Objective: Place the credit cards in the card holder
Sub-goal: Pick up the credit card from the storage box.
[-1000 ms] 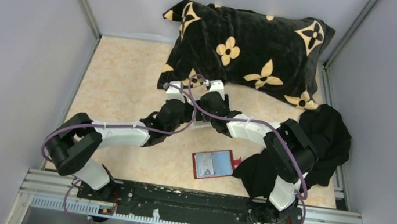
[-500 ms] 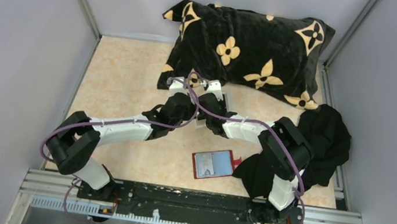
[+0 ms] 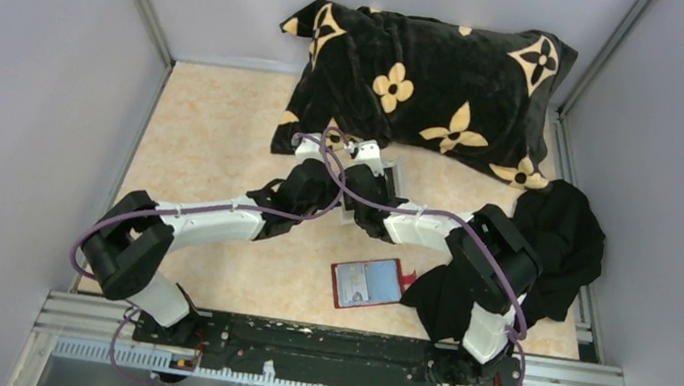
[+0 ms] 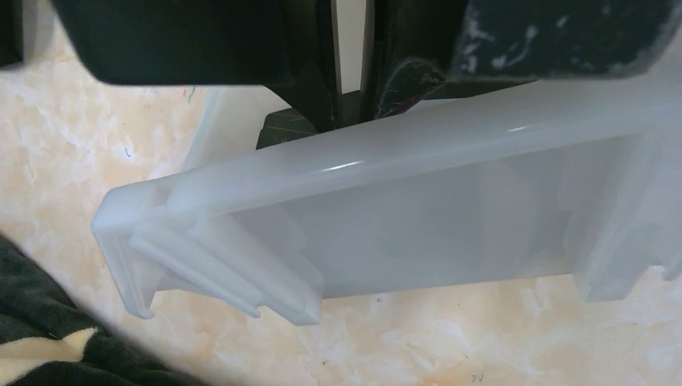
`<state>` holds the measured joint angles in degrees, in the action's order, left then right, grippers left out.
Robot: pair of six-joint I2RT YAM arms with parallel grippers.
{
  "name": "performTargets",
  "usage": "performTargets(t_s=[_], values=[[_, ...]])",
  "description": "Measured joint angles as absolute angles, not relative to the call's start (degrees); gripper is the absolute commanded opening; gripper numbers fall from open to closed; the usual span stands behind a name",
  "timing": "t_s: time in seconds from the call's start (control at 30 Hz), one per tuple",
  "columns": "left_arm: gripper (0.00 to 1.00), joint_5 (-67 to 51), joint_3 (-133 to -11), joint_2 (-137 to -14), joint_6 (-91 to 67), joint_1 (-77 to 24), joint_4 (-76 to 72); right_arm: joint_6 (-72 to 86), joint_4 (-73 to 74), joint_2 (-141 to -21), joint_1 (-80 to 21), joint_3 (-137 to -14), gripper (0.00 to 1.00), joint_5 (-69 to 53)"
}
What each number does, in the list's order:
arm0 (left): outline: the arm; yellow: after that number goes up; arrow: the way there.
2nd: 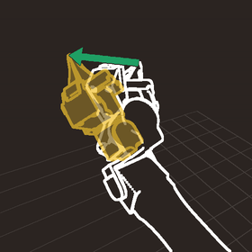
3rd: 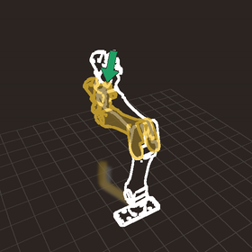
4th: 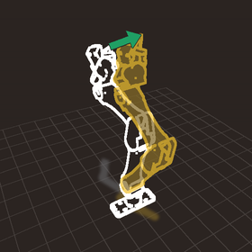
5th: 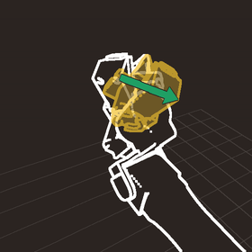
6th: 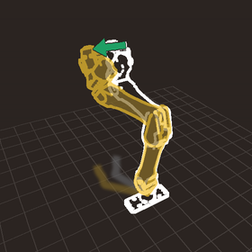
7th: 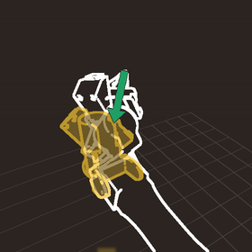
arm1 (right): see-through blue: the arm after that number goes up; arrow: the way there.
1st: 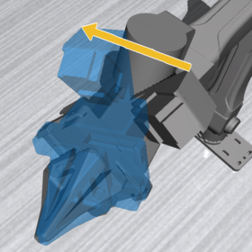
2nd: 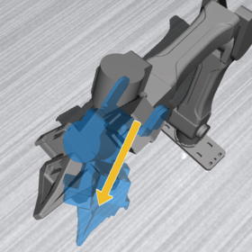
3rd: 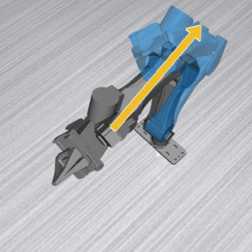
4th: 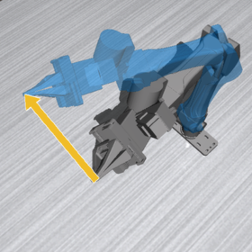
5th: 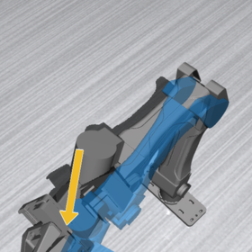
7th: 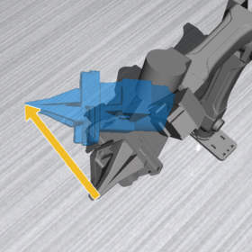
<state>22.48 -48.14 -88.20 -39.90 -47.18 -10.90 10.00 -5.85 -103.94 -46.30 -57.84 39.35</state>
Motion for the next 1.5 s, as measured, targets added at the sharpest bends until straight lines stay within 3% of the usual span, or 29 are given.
performTargets(t_s=[1.5], values=[[0.00,19.51,-51.75,-91.02,-40.64,-47.86,-8.21,13.06,3.09,-91.11,-43.24,-51.68,0.07,47.66]])
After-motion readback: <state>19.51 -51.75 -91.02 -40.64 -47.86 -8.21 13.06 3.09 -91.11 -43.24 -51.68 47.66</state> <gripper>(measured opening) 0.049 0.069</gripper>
